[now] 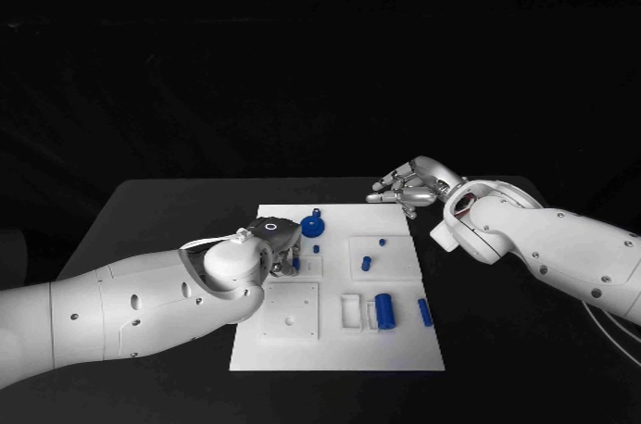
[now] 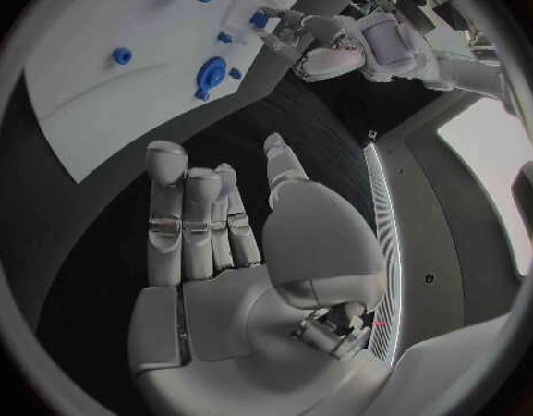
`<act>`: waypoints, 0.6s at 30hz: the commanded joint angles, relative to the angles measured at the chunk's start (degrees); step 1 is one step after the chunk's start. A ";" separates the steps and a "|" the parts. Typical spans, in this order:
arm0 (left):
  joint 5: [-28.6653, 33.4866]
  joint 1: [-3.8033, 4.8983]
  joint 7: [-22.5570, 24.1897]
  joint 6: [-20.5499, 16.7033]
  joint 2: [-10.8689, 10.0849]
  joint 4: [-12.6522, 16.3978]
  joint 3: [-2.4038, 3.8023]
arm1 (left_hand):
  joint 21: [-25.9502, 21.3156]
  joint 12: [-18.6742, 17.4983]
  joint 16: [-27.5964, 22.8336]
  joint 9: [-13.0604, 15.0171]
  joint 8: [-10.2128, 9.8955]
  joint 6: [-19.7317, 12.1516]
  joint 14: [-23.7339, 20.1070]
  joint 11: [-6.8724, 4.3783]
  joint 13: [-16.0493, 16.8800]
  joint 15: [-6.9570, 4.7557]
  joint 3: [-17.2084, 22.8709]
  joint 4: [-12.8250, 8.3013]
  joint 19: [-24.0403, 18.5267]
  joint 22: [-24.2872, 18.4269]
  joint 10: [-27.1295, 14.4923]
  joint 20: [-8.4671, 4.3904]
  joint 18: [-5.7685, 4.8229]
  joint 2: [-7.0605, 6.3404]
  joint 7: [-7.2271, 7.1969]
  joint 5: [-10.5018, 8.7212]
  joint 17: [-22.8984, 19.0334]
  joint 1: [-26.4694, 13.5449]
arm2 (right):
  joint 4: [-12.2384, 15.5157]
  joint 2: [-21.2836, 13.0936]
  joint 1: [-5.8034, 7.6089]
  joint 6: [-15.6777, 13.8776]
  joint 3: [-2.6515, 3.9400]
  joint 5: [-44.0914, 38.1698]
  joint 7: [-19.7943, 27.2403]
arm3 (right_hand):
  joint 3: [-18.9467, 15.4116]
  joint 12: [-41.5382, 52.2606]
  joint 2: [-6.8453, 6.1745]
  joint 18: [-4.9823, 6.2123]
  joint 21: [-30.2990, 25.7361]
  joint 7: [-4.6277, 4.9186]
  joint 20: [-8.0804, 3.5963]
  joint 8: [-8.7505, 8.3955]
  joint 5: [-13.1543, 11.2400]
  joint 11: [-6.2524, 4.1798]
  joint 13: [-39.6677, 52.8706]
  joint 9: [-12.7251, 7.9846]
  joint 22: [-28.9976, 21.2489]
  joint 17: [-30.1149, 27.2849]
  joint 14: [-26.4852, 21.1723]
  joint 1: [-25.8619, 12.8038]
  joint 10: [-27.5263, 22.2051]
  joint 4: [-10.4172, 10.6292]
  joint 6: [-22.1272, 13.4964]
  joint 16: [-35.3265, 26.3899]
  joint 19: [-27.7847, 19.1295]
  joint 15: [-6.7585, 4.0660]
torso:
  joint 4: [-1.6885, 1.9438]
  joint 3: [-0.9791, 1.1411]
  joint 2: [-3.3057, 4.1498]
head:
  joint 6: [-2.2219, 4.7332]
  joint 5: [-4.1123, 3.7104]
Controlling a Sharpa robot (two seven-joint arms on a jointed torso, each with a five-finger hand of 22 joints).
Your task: Assemble the parts on the task board
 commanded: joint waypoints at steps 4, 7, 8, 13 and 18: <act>1.08 -0.20 1.07 -0.44 0.00 0.05 -0.15 | 0.08 -0.15 -0.21 -0.11 0.03 -1.99 0.08 0.38 -0.07 0.14 0.34 0.16 -0.07 1.15 0.64 0.59 1.18 0.49 -0.03 0.15 -0.06 0.10 | 0.09 -0.02 -0.07 0.32 0.03 -0.34 0.24 | 0.25 -0.09 0.46 0.61 -0.01 -0.01 -0.25 -0.19 -0.36 -0.10 -0.06 -0.07 3.09 0.03 0.24 0.28 0.40 0.06 0.11 -0.26 1.82 -0.12 | 0.02 0.01 0.01 | -0.08 0.05; 1.19 -0.20 1.22 -0.15 0.01 0.01 -0.15 | 0.08 -0.15 -0.21 -0.09 0.11 -2.85 0.10 0.33 -0.06 0.10 0.34 0.07 -0.07 1.15 0.66 0.64 1.26 0.29 -0.12 0.09 -0.07 0.36 | 0.09 -0.02 -0.08 0.32 0.03 -0.34 0.25 | 0.25 -0.09 0.46 0.61 -0.01 -0.01 -0.25 -0.19 -0.36 -0.10 -0.06 -0.07 3.09 0.03 0.24 0.28 0.40 0.06 0.11 -0.26 1.82 -0.12 | -0.01 0.01 0.02 | -0.16 0.11; 1.25 -0.20 1.28 -0.05 0.00 0.00 -0.15 | 0.08 -0.16 -0.21 -0.09 0.12 -2.85 0.10 0.33 -0.06 0.10 0.34 0.07 -0.07 1.15 0.65 0.64 1.26 0.28 -0.12 0.08 -0.07 0.36 | 0.09 -0.02 -0.09 0.31 0.03 -0.33 0.25 | 0.25 -0.09 0.46 0.61 -0.01 -0.01 -0.25 -0.19 -0.36 -0.10 -0.06 -0.07 3.09 0.03 0.24 0.28 0.40 0.06 0.11 -0.26 1.82 -0.12 | -0.03 0.01 0.01 | -0.24 0.12; 1.69 -0.20 1.60 0.09 0.01 -0.02 -0.15 | 0.07 -0.17 -0.25 -0.13 0.07 -3.43 0.01 0.33 -0.02 0.12 0.31 -0.02 -0.16 1.16 0.55 0.69 1.30 0.13 -0.10 -0.18 -0.09 0.55 | 0.07 -0.01 -0.11 0.31 0.03 -0.32 0.27 | 0.25 -0.09 0.46 0.61 -0.01 -0.01 -0.25 -0.19 -0.36 -0.10 -0.06 -0.07 3.09 0.03 0.24 0.28 0.40 0.06 0.11 -0.26 1.82 -0.12 | 0.01 0.02 0.01 | -0.42 0.17; 1.89 -0.20 1.90 0.05 0.05 -0.05 -0.15 | 0.10 -0.17 -0.28 -0.16 0.10 -5.07 0.01 0.09 0.00 -0.03 0.45 0.04 -0.16 1.16 0.52 0.68 1.34 0.27 -0.38 -0.11 -0.11 0.75 | 0.06 0.00 -0.12 0.31 0.03 -0.31 0.28 | 0.25 -0.09 0.46 0.61 -0.01 -0.01 -0.25 -0.19 -0.36 -0.10 -0.06 -0.07 3.09 0.03 0.24 0.28 0.40 0.06 0.11 -0.26 1.82 -0.12 | -0.03 0.02 0.01 | -0.43 0.12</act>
